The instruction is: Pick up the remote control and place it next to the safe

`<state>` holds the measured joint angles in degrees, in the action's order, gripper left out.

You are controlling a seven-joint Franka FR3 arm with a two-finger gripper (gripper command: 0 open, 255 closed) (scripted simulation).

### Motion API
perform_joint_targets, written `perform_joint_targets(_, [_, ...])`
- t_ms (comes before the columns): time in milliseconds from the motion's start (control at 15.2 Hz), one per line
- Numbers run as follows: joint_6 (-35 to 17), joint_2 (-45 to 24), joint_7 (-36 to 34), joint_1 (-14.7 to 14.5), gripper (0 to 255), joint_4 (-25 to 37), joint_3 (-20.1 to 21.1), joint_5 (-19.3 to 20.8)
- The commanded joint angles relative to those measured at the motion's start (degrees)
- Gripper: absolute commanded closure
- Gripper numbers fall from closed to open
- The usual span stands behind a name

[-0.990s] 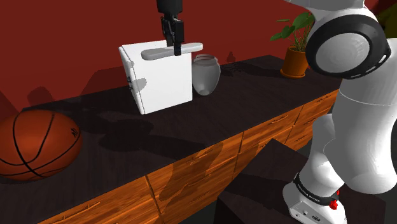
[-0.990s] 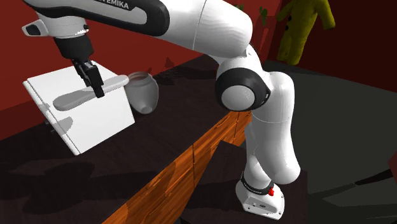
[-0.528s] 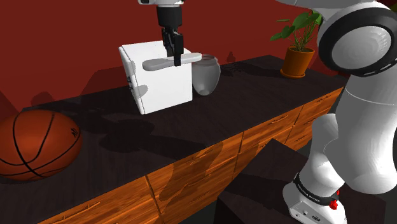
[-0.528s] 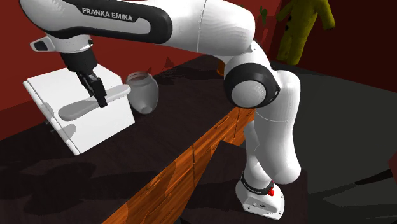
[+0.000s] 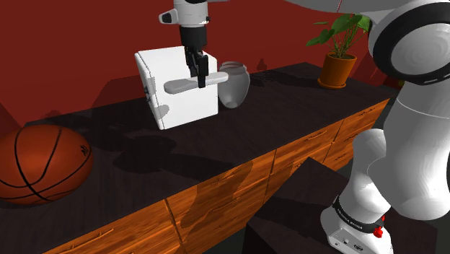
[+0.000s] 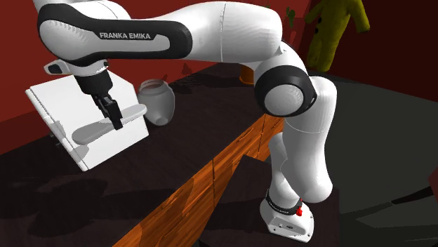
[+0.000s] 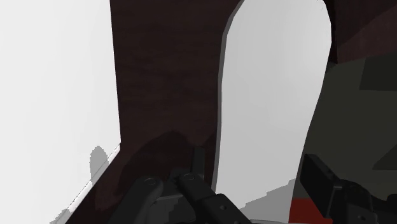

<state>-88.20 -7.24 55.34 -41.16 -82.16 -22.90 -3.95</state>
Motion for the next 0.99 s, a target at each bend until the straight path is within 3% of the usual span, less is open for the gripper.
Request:
perform_joint_targets(0, [-1.89, 0.65, -0.12, -0.20, 255, -2.43, 0.08, 0.25])
perform_joint_targets(924, [-13.18, 2.21, -0.25, -0.72, 255, -15.15, 0.36, 0.81])
